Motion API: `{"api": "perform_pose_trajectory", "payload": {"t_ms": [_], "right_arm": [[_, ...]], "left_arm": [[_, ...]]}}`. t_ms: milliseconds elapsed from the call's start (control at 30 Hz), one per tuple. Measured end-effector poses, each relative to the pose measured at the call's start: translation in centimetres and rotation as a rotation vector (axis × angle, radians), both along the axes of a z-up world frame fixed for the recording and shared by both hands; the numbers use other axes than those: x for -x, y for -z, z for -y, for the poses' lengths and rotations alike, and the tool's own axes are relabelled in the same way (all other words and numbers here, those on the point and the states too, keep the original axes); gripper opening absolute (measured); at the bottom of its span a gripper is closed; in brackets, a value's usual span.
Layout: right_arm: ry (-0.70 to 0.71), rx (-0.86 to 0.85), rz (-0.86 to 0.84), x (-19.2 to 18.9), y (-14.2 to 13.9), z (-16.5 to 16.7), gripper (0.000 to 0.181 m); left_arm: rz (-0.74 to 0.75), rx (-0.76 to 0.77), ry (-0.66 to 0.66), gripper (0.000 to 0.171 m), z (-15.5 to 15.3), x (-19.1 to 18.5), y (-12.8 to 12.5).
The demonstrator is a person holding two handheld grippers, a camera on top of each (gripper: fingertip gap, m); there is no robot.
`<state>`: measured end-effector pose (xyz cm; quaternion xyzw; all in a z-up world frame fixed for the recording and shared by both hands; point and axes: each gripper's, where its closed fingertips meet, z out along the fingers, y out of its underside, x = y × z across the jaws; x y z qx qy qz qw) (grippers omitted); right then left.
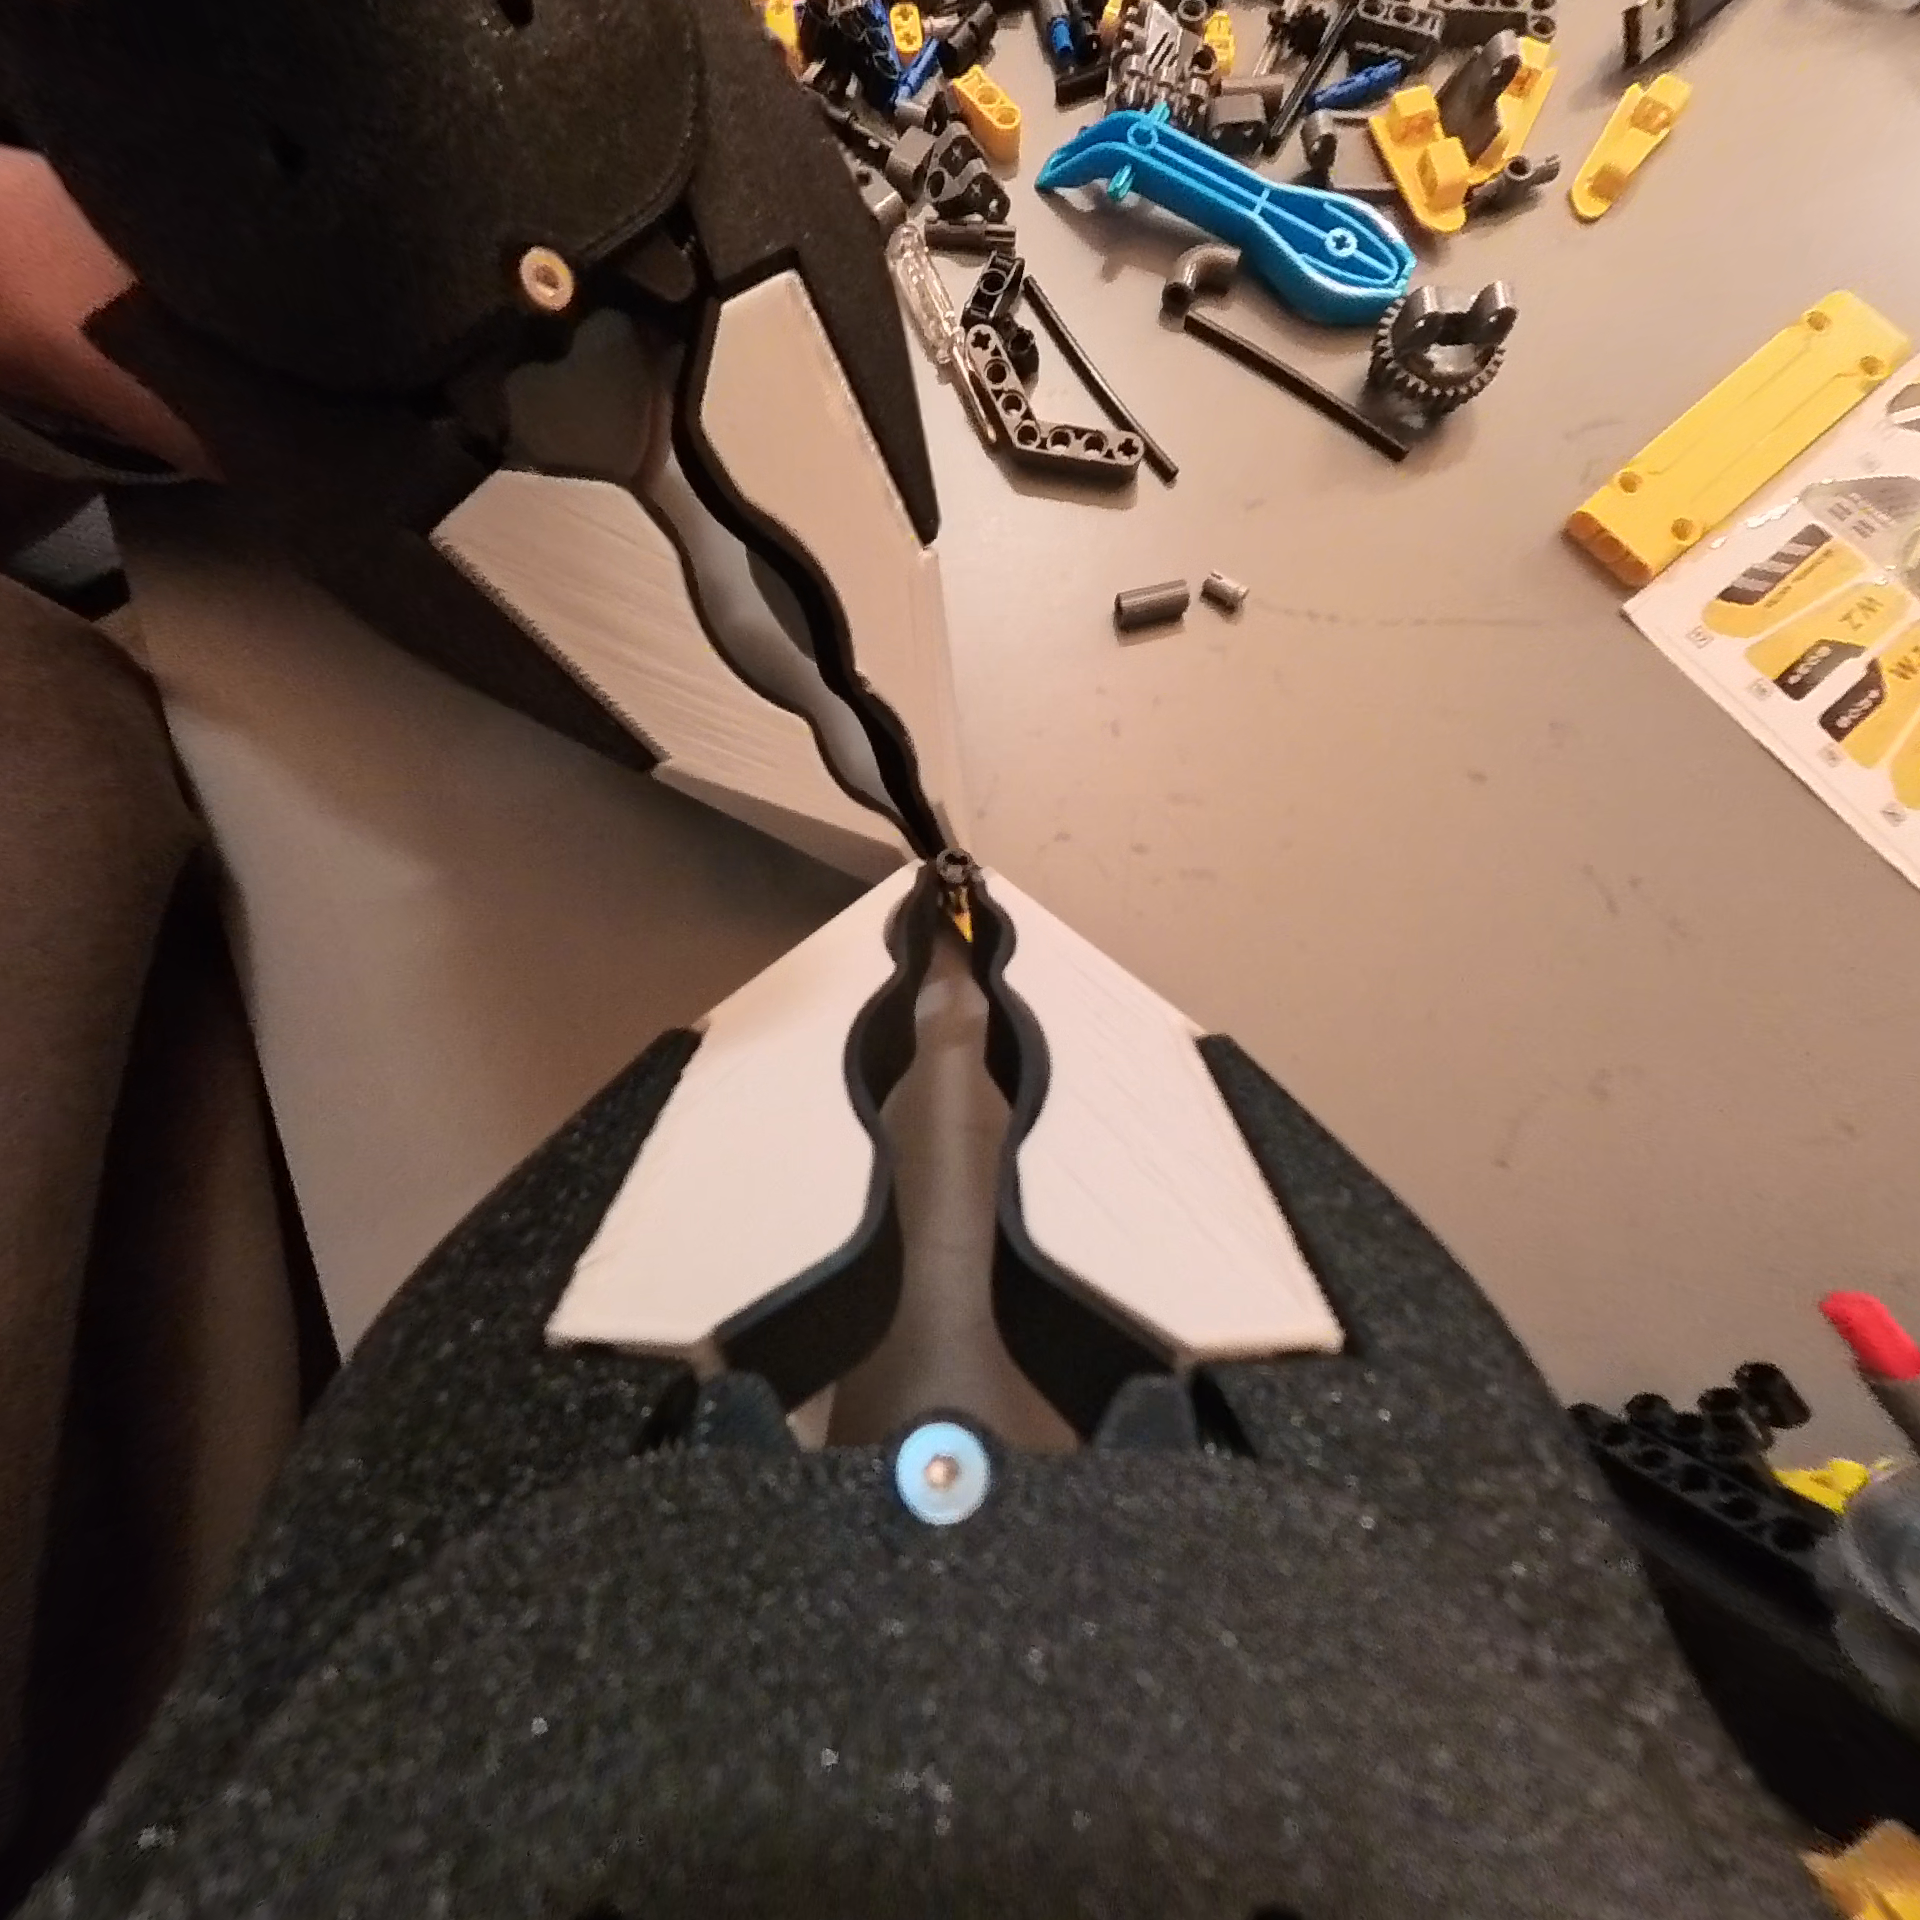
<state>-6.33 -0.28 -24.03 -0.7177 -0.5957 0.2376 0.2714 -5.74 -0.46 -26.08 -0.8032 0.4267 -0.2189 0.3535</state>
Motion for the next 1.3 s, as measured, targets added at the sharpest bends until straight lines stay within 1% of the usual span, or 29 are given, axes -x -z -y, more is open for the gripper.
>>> {"api": "perform_pose_trajectory", "payload": {"t_ms": [167,300,333,367,400,433,467,500,633,767,833,1000,1067,1200,1267,1300], "right_arm": [[-0.006,-0.020,0.046,-0.2,0.1,0.0,0.006],[-0.055,-0.031,0.132,-0.2,0.5,0.0,0.005],[-0.082,-0.033,0.203,-0.6,1.6,-0.5,0.000],[-0.113,-0.054,0.314,-1.3,3.4,-0.3,0.001],[-0.143,-0.046,0.322,-1.6,3.5,0.7,0.004],[-0.138,-0.045,0.300,-1.3,3.1,0.8,0.000],[-0.132,-0.065,0.330,-1.7,3.2,0.8,0.000],[-0.126,-0.077,0.320,-1.8,2.8,1.3,0.000],[-0.064,-0.030,0.277,-1.9,2.5,1.2,0.000],[-0.002,0.037,0.032,-1.1,-1.2,0.9,0.000],[0.021,0.020,-0.032,-1.2,-1.9,0.5,0.000],[0.014,-0.085,0.001,-0.9,-0.6,-0.1,0.000],[-0.007,-0.115,0.016,-0.6,-0.7,-0.2,0.005],[-0.077,-0.110,0.075,-0.4,-0.8,-0.1,0.017],[-0.138,-0.100,0.150,-0.8,-1.0,-0.2,0.027],[-0.185,-0.093,0.176,-0.9,-1.2,-0.1,0.029]], "left_arm": [[-0.004,-0.005,0.003,0.000,0.0,0.0,0.0],[-0.006,-0.008,0.005,0.000,0.1,0.0,0.0],[-0.005,-0.008,0.007,0.000,0.1,-0.1,0.0],[-0.007,-0.008,0.015,0.000,0.2,-0.2,0.1],[-0.011,-0.015,0.018,0.000,0.2,-0.3,0.0],[-0.017,-0.021,0.018,0.000,0.1,-0.3,0.1],[-0.019,-0.023,0.011,0.000,0.0,-0.3,0.1],[-0.018,-0.021,0.008,0.000,0.0,-0.3,0.1],[-0.014,-0.015,0.020,0.000,0.0,-0.3,0.1],[-0.017,-0.022,0.022,0.000,0.0,-0.3,0.1],[-0.022,-0.028,0.021,0.000,0.0,-0.3,0.1],[-0.019,-0.025,0.020,0.000,0.0,-0.3,0.1],[-0.020,-0.027,0.020,0.000,0.0,-0.3,0.1],[-0.015,-0.019,0.020,0.000,0.0,-0.3,0.1],[-0.008,-0.007,0.021,0.000,0.0,-0.3,0.1],[-0.003,0.000,0.022,0.000,0.0,-0.3,0.1]]}}
